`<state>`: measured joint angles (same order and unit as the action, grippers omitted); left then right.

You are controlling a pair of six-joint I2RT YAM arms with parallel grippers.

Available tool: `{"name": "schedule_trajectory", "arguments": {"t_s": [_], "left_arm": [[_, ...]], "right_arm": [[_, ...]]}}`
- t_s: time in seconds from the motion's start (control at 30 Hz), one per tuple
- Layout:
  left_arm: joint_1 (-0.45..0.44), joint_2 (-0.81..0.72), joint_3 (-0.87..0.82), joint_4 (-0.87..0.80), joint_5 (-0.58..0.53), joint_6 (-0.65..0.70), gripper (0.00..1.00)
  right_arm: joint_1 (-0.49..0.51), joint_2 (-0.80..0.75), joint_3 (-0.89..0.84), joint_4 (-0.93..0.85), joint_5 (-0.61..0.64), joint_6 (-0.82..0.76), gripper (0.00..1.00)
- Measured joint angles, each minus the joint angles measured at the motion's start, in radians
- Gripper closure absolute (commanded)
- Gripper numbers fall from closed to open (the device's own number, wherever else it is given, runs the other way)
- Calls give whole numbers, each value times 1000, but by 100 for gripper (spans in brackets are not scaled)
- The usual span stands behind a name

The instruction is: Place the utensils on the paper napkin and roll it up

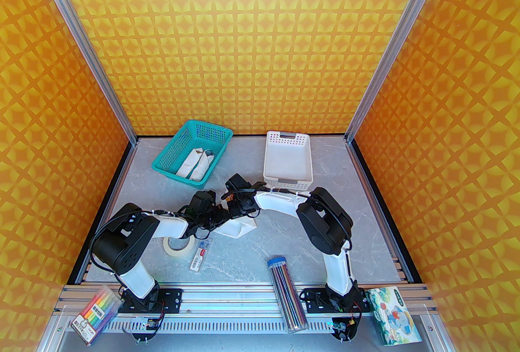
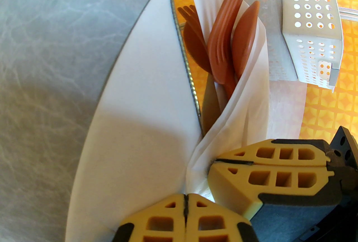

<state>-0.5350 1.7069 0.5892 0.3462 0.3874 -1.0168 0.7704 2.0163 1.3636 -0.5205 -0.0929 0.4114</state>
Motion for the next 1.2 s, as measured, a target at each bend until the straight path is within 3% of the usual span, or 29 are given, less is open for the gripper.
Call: {"name": "schedule_trajectory", "arguments": {"t_s": [0.3, 0.57, 0.83, 1.2], "left_arm": [[0, 0, 1, -1, 1, 0, 100], [0, 0, 2, -2, 1, 0, 100], [0, 0, 3, -5, 1, 0, 100], [0, 0, 9, -18, 1, 1, 100]], "right_arm": [[-40, -100, -70, 13, -76, 3, 99], [-127, -297, -331, 186, -310, 34, 100], [-136, -303, -466, 318, -478, 65, 100], [-136, -243, -467, 377, -499, 71, 100]]}}
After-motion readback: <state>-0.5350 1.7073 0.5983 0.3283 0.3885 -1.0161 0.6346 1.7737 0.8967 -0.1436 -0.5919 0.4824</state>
